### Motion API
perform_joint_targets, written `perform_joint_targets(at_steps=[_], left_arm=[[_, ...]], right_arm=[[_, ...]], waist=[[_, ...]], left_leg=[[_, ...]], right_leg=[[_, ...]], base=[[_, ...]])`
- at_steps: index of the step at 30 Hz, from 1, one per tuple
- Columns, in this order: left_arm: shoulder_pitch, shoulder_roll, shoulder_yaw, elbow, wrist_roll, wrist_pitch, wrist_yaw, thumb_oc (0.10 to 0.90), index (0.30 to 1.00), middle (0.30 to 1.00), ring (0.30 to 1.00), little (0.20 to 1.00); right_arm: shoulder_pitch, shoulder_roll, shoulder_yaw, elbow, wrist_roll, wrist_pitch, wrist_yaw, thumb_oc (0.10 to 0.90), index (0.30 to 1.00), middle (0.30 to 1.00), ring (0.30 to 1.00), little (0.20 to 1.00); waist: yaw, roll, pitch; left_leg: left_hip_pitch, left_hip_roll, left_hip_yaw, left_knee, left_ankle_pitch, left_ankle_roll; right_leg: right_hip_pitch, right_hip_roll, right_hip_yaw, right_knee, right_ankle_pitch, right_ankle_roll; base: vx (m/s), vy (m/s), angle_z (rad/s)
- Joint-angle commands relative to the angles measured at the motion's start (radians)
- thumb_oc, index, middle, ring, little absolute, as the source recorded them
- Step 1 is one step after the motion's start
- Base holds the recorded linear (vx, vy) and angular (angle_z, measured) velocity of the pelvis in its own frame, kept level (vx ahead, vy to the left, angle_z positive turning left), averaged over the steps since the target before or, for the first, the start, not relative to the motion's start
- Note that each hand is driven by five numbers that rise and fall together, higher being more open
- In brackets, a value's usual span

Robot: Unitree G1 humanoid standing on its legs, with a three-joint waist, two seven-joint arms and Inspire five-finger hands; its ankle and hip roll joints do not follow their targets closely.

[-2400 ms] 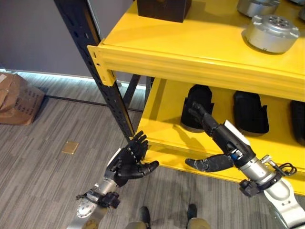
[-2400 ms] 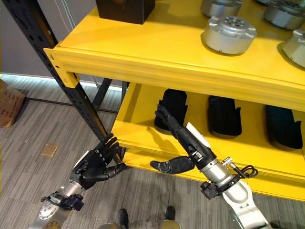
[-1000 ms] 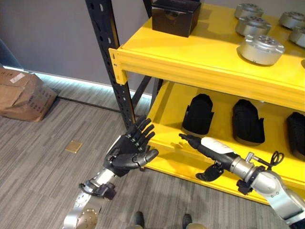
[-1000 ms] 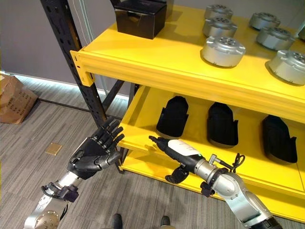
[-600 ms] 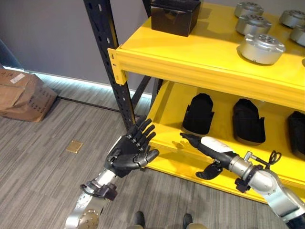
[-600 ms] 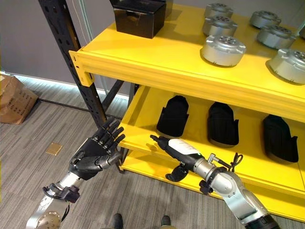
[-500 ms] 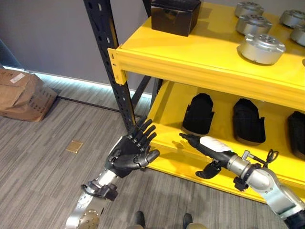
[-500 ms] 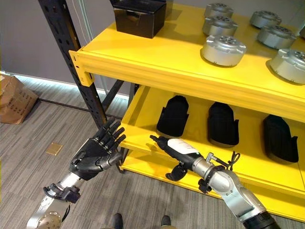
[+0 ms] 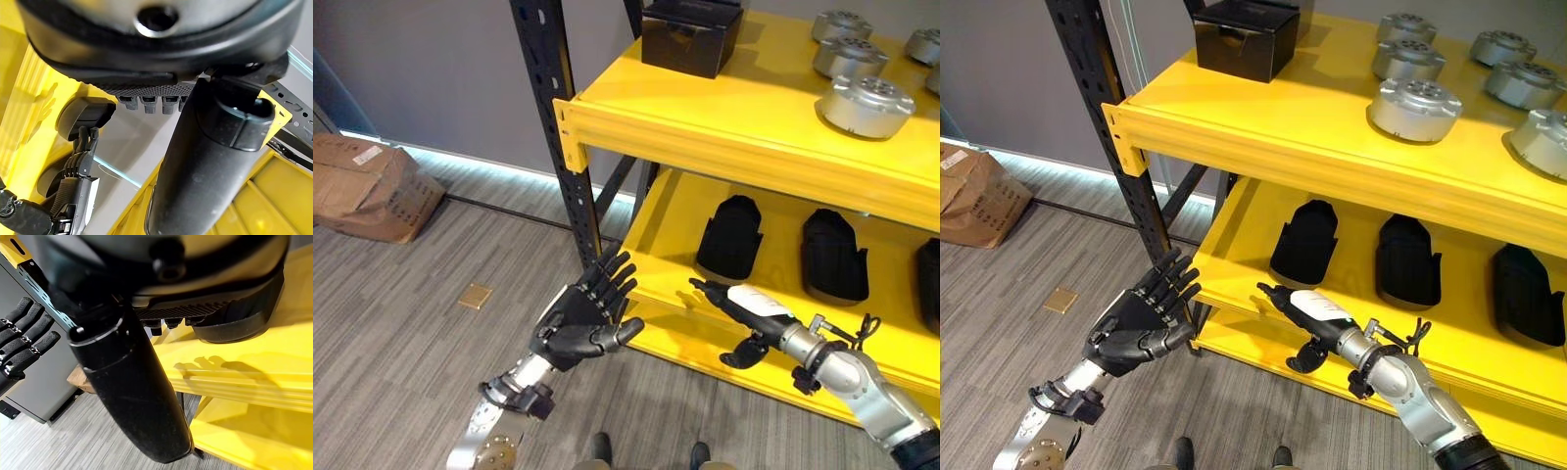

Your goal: Move parts from the plastic box to the shelf.

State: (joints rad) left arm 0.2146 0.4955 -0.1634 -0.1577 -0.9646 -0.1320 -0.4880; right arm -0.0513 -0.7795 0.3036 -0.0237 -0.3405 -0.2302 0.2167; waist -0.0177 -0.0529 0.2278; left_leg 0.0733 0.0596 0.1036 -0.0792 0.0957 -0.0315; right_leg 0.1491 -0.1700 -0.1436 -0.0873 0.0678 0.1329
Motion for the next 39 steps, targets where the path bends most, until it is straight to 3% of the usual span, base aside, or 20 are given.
perform_joint_targets(at_steps=[1,18,39], left_arm=[[-0.065,0.014,0.028,-0.093,0.023,-0.094,-0.021,0.9,1.0,1.0,1.0,1.0],[-0.064,0.025,0.024,-0.102,0.04,-0.102,-0.022,0.9,1.0,1.0,1.0,1.0],[-0.038,0.008,0.041,-0.096,0.048,-0.07,-0.051,0.9,1.0,1.0,1.0,1.0]], right_arm=[[-0.137,-0.003,0.012,-0.024,0.004,-0.038,-0.083,0.9,1.0,1.0,1.0,1.0],[-0.245,0.027,0.046,0.069,-0.026,0.003,-0.138,0.9,1.0,1.0,1.0,1.0],[-0.228,0.079,0.02,0.213,-0.088,0.054,-0.226,0.9,1.0,1.0,1.0,1.0]], waist=[[0.03,0.003,-0.033],[0.049,0.035,0.009],[0.057,0.046,0.007]], left_leg=[[0.051,0.028,0.032,0.036,-0.161,0.015],[0.003,0.036,0.017,0.076,-0.155,0.01],[0.017,0.042,0.012,0.086,-0.156,0.004]], right_leg=[[-0.04,0.038,-0.008,0.033,-0.065,-0.013],[-0.074,0.032,-0.024,0.072,-0.082,-0.025],[-0.056,0.027,-0.04,0.084,-0.094,-0.031]], base=[[0.04,-0.037,0.0],[0.0,-0.009,0.01],[0.02,-0.004,0.02]])
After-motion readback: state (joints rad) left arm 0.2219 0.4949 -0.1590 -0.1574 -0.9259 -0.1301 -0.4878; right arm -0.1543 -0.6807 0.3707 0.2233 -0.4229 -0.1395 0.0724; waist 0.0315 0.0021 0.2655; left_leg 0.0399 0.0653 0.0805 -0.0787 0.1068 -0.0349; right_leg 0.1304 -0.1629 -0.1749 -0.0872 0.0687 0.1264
